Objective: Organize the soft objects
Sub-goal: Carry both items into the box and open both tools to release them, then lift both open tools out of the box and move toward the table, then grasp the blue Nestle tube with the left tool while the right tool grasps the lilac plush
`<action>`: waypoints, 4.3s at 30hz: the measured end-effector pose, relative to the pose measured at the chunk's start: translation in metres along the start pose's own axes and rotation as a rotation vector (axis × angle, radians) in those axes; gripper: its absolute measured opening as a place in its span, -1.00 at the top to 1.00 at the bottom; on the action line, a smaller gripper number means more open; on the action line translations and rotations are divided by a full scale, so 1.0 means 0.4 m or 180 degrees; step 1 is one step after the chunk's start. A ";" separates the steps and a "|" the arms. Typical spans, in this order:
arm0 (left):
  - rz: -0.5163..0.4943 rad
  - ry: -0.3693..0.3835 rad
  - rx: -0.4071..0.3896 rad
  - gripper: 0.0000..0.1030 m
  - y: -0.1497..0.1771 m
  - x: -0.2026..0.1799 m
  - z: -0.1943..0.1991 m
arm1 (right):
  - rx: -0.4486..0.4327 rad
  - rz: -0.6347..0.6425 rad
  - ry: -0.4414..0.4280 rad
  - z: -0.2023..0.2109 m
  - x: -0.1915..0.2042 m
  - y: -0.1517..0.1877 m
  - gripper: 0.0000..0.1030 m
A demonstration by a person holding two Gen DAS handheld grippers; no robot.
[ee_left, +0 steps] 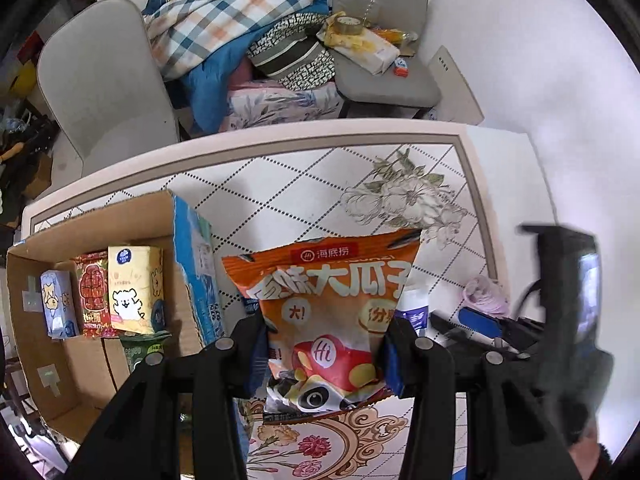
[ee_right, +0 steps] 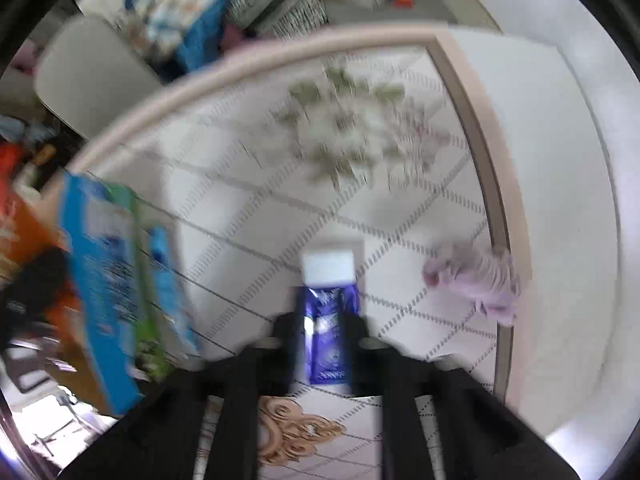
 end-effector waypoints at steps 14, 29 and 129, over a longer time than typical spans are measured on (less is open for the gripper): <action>-0.0138 -0.0134 0.0047 0.18 0.036 0.011 -0.041 | 0.0136 0.0003 0.0426 -0.222 0.007 0.055 0.07; 0.0157 -0.0046 -0.0606 0.18 0.105 0.179 0.308 | -0.0949 0.0321 -0.0286 0.277 0.154 0.106 0.08; 0.0089 -0.0543 -0.0102 -0.83 0.183 0.028 0.122 | -0.0612 -0.0434 0.0093 0.325 -0.041 0.230 -0.96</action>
Point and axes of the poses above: each gripper's, at about its wrist camera, not at the fingertips, and z roughly against the way its jaws point, x to its left, y to its underside, the point moved 4 cm from there along -z, roughly the way its jaws point, and after that the axes turned 9 degrees about -x, right-handed, at the moved point
